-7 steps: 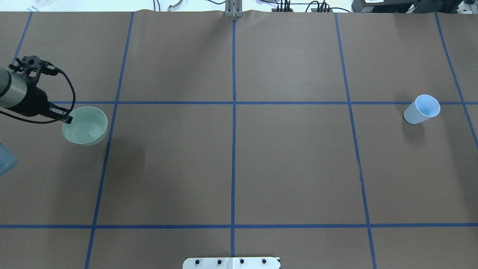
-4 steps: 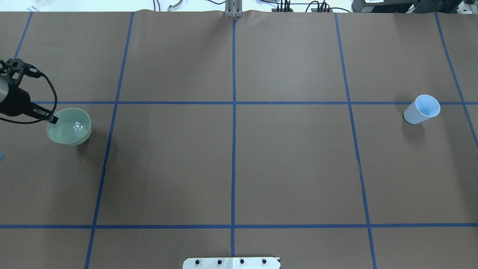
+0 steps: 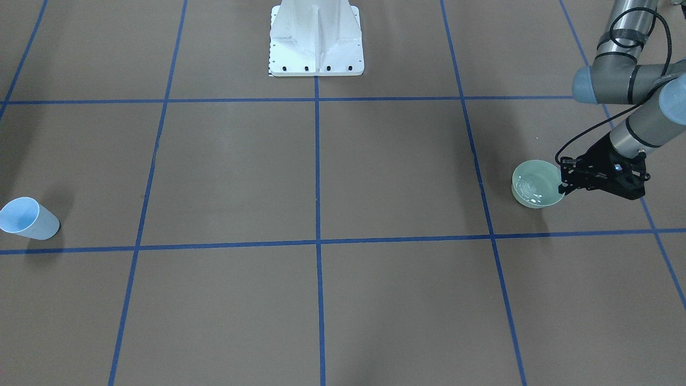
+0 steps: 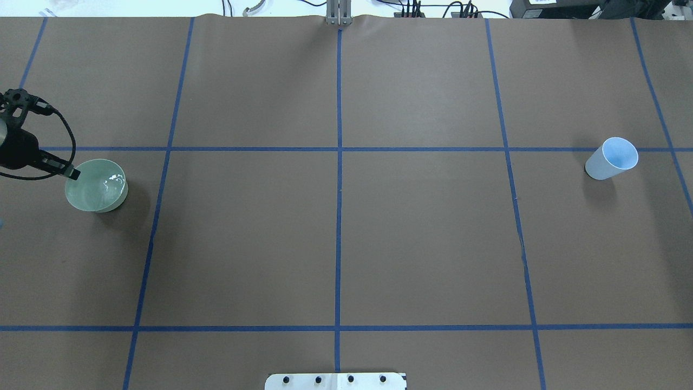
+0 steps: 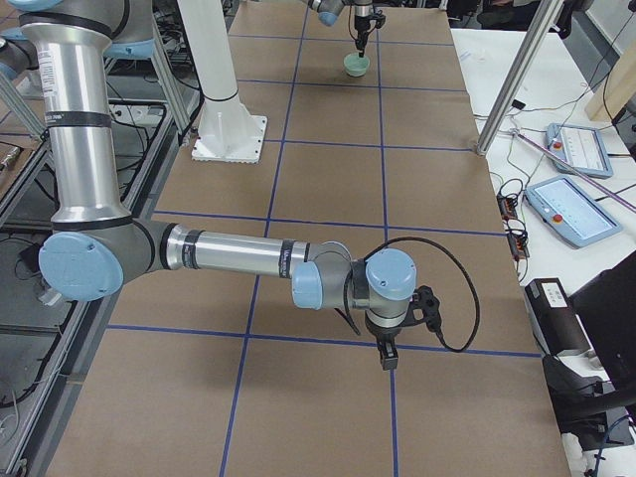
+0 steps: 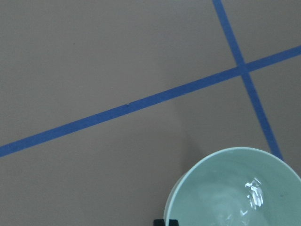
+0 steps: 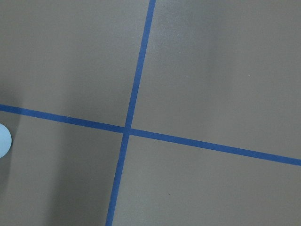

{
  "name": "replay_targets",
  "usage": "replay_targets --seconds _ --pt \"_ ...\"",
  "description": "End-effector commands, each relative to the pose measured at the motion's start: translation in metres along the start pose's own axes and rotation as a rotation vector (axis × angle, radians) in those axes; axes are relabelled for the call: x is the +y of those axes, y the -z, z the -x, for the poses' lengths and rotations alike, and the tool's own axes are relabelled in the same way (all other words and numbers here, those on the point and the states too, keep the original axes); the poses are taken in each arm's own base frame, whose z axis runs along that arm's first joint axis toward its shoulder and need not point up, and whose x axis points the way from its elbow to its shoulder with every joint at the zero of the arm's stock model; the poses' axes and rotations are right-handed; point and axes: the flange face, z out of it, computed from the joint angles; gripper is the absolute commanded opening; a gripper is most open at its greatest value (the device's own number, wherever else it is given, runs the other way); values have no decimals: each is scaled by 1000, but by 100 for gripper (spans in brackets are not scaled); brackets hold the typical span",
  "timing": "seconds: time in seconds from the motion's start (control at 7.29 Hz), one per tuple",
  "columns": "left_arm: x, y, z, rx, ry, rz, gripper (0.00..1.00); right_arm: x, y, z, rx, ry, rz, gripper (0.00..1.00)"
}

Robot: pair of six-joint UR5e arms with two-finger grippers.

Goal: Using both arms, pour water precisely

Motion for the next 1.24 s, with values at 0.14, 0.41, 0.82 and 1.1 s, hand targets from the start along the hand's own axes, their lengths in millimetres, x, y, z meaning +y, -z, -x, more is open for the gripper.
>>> replay_targets --seconds 0.14,0.41,0.82,1.1 --pt "-6 11 3 0 7 -20 100 0 0 0 0 -1 0 99" --pt "-22 75 49 26 103 -76 100 2 -2 -2 1 -7 4 99" --pt "-8 155 145 -95 35 -61 100 3 -4 -3 0 -14 9 99" --pt "19 207 205 -139 51 -22 100 4 -5 -4 0 -15 10 99"
